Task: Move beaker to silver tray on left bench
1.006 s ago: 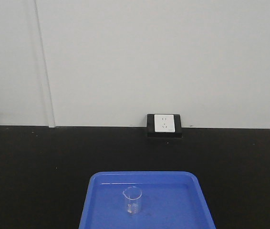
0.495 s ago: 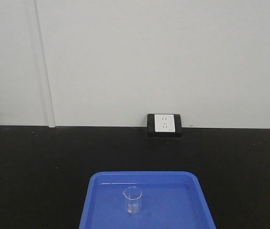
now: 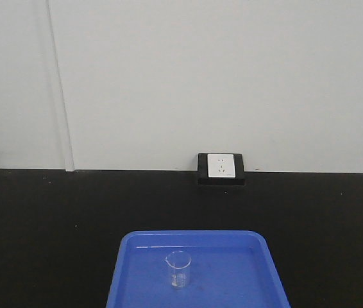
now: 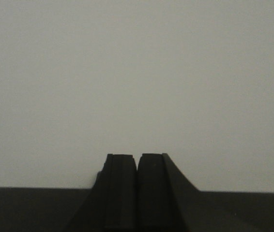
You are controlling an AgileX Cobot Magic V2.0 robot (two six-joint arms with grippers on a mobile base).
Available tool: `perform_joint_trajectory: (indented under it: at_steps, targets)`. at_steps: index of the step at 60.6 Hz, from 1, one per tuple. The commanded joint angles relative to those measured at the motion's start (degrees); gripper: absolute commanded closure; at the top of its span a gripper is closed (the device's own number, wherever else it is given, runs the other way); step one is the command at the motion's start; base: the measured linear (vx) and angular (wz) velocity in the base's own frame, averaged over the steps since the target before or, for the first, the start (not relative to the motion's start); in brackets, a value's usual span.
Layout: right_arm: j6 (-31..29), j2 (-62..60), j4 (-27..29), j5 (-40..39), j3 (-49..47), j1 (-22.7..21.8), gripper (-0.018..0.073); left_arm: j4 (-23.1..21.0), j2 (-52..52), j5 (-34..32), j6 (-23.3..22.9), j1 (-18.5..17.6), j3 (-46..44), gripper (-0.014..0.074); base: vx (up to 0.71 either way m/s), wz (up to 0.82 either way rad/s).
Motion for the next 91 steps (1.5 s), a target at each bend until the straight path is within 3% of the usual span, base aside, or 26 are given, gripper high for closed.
perform_joint_trajectory:
  at_steps: [1, 16, 24, 33, 46, 53, 61, 76, 91]
  targets:
    - [-0.02, 6.64, -0.06, -3.73, -5.13, -0.35, 0.0570, -0.12, -0.45, -4.75, -0.11, -0.24, 1.14, 0.0595, 0.00, 0.00]
    - [0.25, 17.19, -0.13, -4.13, -6.98, -0.35, 0.0559, -0.12, -0.45, -4.75, -0.11, -0.24, 1.14, 0.0595, 0.00, 0.00]
    - [0.25, 20.20, -0.26, -3.96, -6.98, -0.28, 0.0498, -0.12, -0.45, -4.75, -0.11, -0.24, 1.14, 0.0595, 0.00, 0.00]
    - [0.25, 23.23, -0.25, -4.22, -6.98, -0.28, 0.0335, -0.12, -0.45, -4.75, -0.11, -0.24, 1.14, 0.0595, 0.00, 0.00]
    - [0.25, 29.87, -0.20, -8.38, -6.98, -0.28, -0.0049, -0.12, -0.45, -4.75, -0.11, -0.24, 1.14, 0.0595, 0.00, 0.00]
    - [1.94, 32.71, -0.31, -10.81, -6.98, -0.15, -0.0169, -0.12, -0.45, -4.75, -0.11, -0.24, 1.14, 0.0595, 0.00, 0.00]
    - [7.40, 38.86, -2.56, -18.27, -7.19, 2.67, -0.0162, -0.12, -0.45, -4.75, -0.11, -0.24, 1.14, 0.0595, 0.00, 0.00]
    - [12.84, 58.56, -23.81, -26.74, -13.96, 13.18, -0.0114, -0.12, -0.45, -4.75, -0.11, -0.24, 1.14, 0.0595, 0.00, 0.00]
    - [21.37, 69.09, -24.72, -26.65, -22.36, 17.97, -0.0095, -0.12, -0.45, -4.75, -0.11, -0.24, 1.14, 0.0595, 0.00, 0.00]
